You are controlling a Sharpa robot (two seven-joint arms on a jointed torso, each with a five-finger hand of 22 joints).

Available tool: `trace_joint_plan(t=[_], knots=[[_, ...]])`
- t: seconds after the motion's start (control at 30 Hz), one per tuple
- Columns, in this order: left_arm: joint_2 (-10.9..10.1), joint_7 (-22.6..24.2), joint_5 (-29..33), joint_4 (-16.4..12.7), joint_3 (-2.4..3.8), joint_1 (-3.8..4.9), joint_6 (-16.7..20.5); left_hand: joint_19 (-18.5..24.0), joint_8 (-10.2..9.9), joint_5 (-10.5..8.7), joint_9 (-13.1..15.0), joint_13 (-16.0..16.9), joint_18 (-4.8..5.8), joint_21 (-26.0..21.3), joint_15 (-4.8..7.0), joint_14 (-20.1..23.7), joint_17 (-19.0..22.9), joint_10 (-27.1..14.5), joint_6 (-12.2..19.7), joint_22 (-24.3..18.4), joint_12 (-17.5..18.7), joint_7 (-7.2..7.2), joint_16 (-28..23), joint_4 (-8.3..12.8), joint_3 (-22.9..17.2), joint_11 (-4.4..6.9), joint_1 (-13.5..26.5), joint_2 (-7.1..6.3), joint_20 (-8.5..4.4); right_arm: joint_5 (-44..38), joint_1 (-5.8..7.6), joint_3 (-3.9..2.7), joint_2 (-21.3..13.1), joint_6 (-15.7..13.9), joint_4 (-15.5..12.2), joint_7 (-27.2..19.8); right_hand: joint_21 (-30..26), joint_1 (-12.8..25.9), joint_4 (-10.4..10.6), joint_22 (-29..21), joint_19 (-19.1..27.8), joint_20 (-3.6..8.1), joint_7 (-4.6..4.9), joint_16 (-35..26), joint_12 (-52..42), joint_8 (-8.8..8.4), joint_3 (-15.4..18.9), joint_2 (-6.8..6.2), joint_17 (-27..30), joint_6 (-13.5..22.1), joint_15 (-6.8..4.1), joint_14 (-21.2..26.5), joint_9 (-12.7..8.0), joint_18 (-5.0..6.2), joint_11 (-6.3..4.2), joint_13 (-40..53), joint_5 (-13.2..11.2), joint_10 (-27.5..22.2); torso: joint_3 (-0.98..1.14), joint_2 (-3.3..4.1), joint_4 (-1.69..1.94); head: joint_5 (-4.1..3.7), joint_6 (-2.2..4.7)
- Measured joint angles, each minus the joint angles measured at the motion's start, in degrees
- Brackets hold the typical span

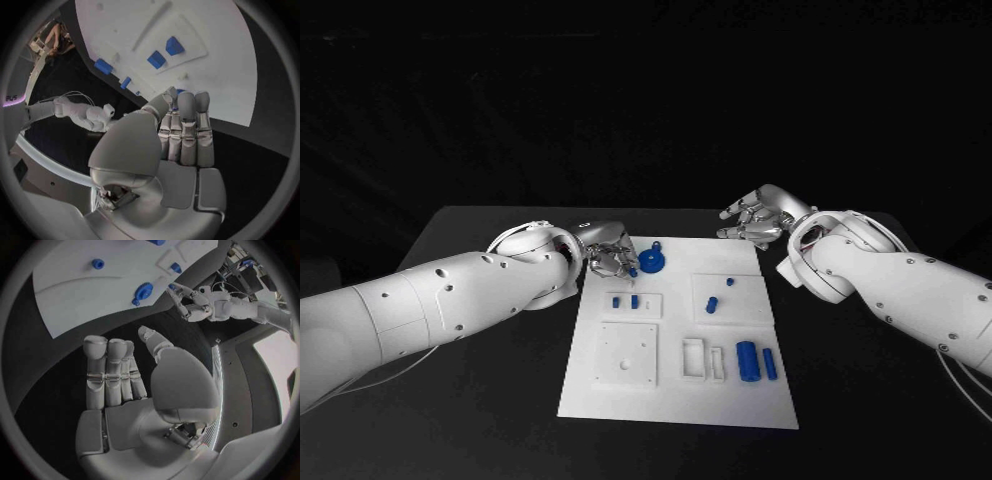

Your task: Assemble the parts on the task board

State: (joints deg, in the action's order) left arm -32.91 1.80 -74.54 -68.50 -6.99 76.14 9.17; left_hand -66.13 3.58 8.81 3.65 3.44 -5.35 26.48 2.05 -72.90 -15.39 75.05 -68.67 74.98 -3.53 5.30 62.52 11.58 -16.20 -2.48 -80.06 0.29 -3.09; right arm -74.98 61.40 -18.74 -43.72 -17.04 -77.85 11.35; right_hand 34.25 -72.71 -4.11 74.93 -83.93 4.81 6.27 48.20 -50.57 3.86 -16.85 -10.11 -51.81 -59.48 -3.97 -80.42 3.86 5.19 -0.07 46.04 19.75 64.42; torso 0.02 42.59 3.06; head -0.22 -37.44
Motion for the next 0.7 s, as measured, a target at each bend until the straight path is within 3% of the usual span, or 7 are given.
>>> trace_joint_plan(t=[0.7], knots=[[1.5,-2.0,-2.4,2.3,-0.32,-0.11,-1.8,0.0,-0.1,0.00,0.0,0.0,0.04,-0.7,0.00,0.0,0.0,0.0,0.0,0.0,0.0,-0.01,0.0,-0.5,0.2,0.00,0.0,0.00,0.00,0.0,0.00,0.00,0.0,0.0,0.0,0.0,0.0,0.0,0.0,0.0,0.0,0.00,0.00,0.0,0.0,0.00,0.0,0.00,0.0,0.0,0.00,0.0,0.0,0.00,0.00,0.0,0.0,0.0,0.10,0.02,-0.05,0.03,-0.05]])
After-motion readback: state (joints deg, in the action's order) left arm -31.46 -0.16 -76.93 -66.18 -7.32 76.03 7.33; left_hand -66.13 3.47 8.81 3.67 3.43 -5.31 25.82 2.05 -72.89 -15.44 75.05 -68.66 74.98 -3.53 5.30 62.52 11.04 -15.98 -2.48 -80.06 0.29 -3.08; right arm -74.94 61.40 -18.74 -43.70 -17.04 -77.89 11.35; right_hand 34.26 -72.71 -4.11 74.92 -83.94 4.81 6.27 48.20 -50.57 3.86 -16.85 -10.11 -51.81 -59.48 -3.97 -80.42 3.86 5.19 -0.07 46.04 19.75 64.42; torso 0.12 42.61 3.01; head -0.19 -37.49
